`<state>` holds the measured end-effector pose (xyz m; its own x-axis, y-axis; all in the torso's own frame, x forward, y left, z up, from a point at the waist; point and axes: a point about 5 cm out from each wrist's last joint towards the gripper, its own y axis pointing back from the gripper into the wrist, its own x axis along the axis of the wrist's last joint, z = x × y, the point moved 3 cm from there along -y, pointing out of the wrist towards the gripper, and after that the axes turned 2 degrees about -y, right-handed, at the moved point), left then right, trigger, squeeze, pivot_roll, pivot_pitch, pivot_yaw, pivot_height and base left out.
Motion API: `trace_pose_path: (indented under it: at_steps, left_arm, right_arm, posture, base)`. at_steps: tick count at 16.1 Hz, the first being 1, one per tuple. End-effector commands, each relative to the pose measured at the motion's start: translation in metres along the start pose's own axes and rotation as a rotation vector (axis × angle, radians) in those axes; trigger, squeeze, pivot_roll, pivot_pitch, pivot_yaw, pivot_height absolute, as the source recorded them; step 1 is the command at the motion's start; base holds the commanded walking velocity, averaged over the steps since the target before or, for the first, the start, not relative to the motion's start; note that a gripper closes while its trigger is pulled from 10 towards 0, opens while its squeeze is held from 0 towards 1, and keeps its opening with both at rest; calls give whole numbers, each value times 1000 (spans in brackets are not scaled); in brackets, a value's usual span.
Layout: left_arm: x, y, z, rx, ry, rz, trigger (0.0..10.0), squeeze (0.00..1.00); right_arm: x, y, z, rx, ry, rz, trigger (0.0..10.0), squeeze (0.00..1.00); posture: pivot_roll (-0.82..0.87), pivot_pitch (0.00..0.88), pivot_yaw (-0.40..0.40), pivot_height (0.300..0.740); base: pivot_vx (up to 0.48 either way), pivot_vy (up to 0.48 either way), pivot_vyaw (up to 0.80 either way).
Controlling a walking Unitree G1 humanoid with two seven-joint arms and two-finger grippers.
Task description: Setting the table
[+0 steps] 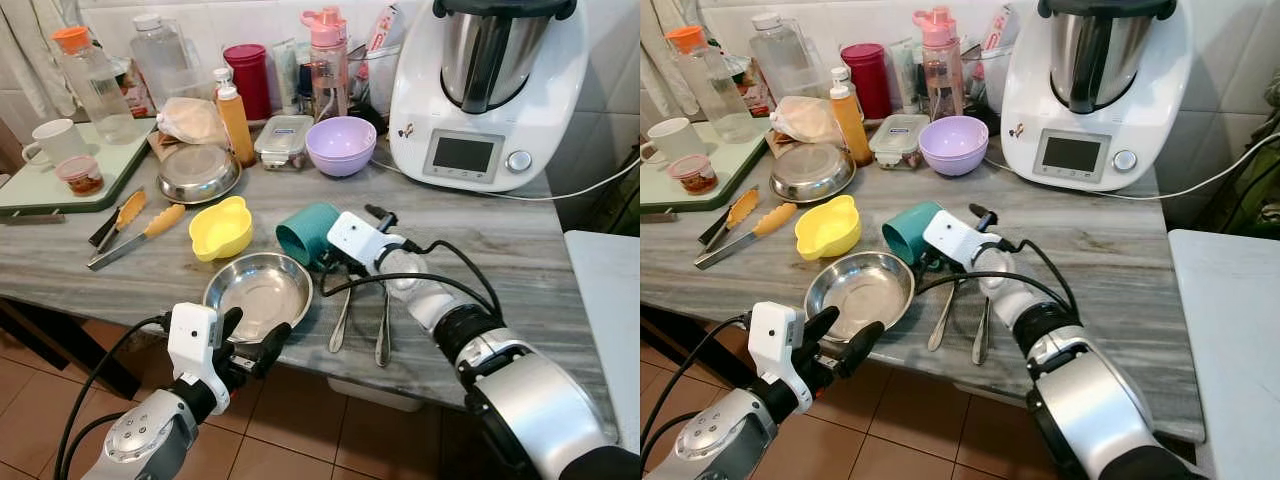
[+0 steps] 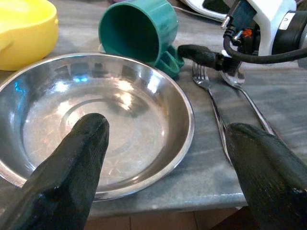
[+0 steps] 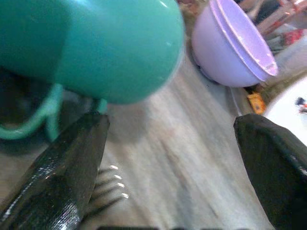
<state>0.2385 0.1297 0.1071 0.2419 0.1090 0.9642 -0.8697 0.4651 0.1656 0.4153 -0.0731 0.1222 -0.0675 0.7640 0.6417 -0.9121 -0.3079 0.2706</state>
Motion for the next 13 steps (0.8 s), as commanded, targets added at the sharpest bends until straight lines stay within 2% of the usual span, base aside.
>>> trace_pose_path:
  at_steps: [1, 4, 6, 10, 13]
  left_arm:
    - [3, 1, -3, 6, -19, -3, 10000, 0]
    - [3, 2, -2, 10, -20, -2, 10000, 0]
    - [3, 3, -2, 14, -21, -1, 10000, 0]
    - [3, 2, -1, 13, -20, 2, 10000, 0]
    - [4, 1, -1, 10, -18, 2, 10000, 0]
  right_arm:
    - [10, -2, 7, -19, 22, 26, 10000, 0]
    - [15, -2, 12, -55, 8, 60, 10000, 0]
    - [34, -2, 10, -68, -29, 139, 10000, 0]
    - [68, 1, -10, -14, -77, 280, 10000, 0]
    - [88, 4, -29, 46, -133, 336, 10000, 0]
  posture:
    - [-14, 36, 114, 740]
    - [-7, 36, 112, 740]
    - [-6, 35, 112, 740]
    - [-9, 30, 109, 740]
    - [-12, 29, 108, 740]
  base:
    - [0, 0, 0]
    - [0, 0, 0]
    - [0, 0, 0]
    - [0, 0, 0]
    - [0, 0, 0]
